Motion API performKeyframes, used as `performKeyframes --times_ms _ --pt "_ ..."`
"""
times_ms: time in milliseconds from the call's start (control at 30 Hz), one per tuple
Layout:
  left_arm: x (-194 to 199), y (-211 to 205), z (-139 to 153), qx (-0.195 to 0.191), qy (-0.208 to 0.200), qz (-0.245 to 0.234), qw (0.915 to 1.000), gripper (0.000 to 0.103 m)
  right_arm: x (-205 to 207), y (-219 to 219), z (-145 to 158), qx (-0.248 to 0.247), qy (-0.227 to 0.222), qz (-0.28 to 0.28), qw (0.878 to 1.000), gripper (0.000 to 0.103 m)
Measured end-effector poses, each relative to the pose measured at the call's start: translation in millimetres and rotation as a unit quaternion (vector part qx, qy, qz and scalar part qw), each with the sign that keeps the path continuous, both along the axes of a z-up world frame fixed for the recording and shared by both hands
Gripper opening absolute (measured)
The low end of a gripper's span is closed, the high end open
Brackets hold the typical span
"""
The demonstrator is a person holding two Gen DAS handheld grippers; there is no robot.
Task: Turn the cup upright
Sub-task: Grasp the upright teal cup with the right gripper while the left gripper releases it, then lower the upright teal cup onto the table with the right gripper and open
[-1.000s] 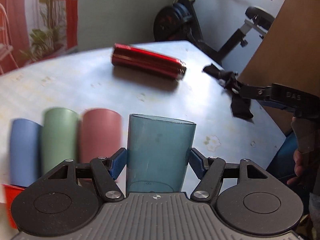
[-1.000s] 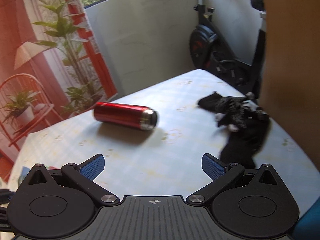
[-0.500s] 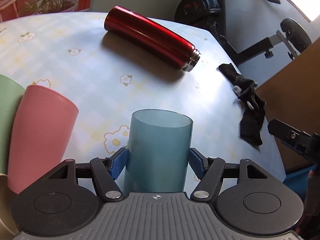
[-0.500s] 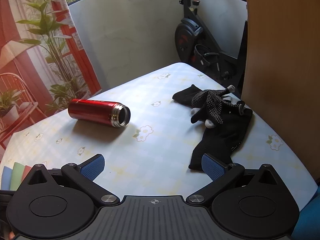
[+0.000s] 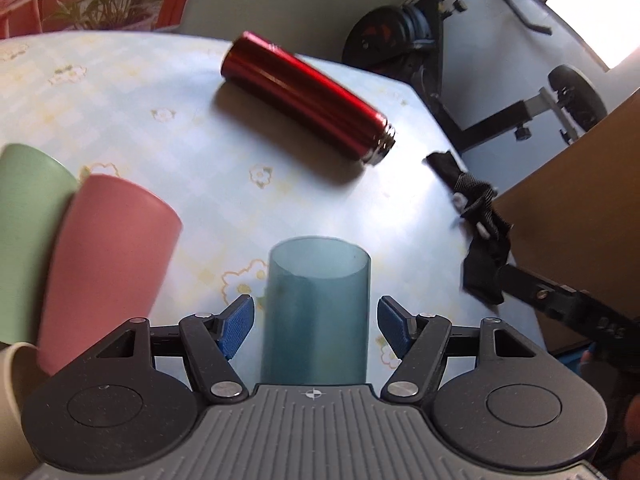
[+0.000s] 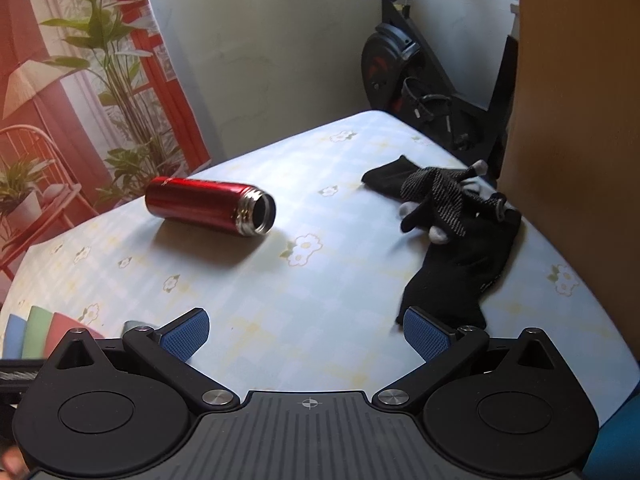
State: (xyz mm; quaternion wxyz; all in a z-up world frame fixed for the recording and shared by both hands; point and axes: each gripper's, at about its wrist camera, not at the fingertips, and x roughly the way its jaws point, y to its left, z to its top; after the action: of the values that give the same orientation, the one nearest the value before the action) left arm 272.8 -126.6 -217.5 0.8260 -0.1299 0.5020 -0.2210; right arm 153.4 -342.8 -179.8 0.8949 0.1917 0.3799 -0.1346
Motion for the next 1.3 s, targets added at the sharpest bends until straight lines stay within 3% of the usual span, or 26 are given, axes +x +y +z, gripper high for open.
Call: performKeyframes --times_ms 133,233,433,633,867,933,967,1133,1300 --pt "-13 26 25 0.001 -0.046 0.029 0.9985 0.070 5 11 0 0.014 0.007 0.021 1.000 0.103" --pt "-23 47 44 0.028 -0.092 0.054 0.9939 0.070 13 22 -2 0.027 0.011 0.053 0.998 0.103" --pt "-36 87 68 0.105 -0.160 0.117 0.9746 0.071 41 50 -11 0.054 0.023 0.108 0.992 0.103" --pt "-44 119 72 0.120 -0.163 0.155 0.9670 0.071 82 79 -28 0.084 0.077 0.148 0.982 0.102" --pt "-53 138 69 0.102 -0.159 0.167 0.9677 0.071 110 84 -47 0.120 0.131 0.130 0.975 0.096" --pt "-55 140 67 0.098 -0.159 0.168 0.9679 0.071 112 84 -50 0.126 0.143 0.129 0.973 0.086" --pt "-55 141 66 0.097 -0.159 0.168 0.9679 0.071 112 85 -51 0.128 0.146 0.129 0.972 0.080" --pt "-58 141 63 0.098 -0.161 0.166 0.9680 0.071 110 84 -49 0.132 0.151 0.128 0.971 0.072" --pt "-60 138 62 0.106 -0.164 0.161 0.9675 0.071 105 82 -48 0.135 0.146 0.128 0.972 0.069"
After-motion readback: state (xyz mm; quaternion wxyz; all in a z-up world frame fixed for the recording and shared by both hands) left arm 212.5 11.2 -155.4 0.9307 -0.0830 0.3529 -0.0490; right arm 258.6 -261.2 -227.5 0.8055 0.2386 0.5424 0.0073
